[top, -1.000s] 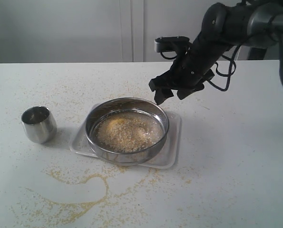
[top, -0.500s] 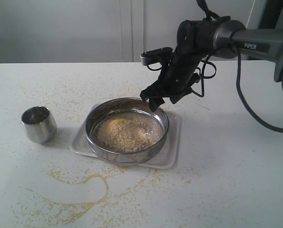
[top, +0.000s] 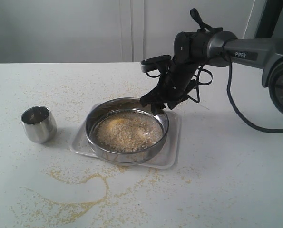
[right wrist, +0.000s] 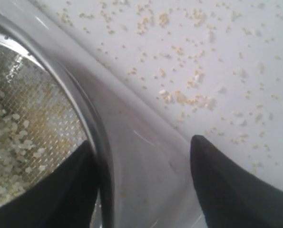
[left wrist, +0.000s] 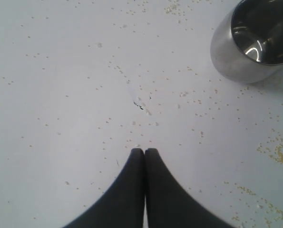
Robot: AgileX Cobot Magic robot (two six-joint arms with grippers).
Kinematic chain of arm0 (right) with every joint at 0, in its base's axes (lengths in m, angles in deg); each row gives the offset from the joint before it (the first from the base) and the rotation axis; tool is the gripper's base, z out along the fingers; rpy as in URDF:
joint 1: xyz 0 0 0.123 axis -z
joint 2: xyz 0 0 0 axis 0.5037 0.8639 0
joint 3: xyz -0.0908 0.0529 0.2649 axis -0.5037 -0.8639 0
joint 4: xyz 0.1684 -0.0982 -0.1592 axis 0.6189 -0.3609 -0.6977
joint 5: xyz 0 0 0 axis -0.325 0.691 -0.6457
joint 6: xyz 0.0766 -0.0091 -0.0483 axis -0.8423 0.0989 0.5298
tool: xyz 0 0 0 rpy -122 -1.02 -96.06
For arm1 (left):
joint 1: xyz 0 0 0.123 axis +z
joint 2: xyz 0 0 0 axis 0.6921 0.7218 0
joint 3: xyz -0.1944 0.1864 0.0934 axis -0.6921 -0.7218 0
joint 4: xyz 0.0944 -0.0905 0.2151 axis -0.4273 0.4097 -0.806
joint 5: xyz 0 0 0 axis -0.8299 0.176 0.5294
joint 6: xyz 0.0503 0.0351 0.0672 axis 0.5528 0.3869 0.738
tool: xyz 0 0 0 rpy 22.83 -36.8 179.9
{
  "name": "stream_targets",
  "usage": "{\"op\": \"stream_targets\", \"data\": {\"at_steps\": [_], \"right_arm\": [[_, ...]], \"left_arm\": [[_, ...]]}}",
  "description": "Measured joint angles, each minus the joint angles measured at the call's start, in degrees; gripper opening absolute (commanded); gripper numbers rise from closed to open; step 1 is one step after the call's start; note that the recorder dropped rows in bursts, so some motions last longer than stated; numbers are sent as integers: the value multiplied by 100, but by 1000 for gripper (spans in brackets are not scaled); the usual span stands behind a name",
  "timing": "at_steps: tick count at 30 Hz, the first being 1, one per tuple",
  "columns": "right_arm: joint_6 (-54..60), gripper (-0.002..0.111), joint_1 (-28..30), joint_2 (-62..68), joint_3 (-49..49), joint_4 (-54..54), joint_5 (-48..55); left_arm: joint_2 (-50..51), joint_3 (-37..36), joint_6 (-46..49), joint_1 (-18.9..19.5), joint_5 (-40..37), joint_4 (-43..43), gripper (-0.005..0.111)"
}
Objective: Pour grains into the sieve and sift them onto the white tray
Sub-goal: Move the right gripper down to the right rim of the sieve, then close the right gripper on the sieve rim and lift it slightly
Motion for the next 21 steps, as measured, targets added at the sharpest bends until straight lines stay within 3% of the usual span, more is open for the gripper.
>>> {"op": "stream_targets", "data": {"at_steps": [9, 17, 21], "right_arm": [[-32, 34, -9, 144, 10, 0, -40], [-36, 0, -9, 144, 28, 13, -40], [-81, 0, -9, 144, 38, 95, -52]], "left_arm": [[0, 0, 0, 0, 0, 0, 0], [0, 0, 0, 0, 0, 0, 0], [0, 0, 0, 0, 0, 0, 0]]}}
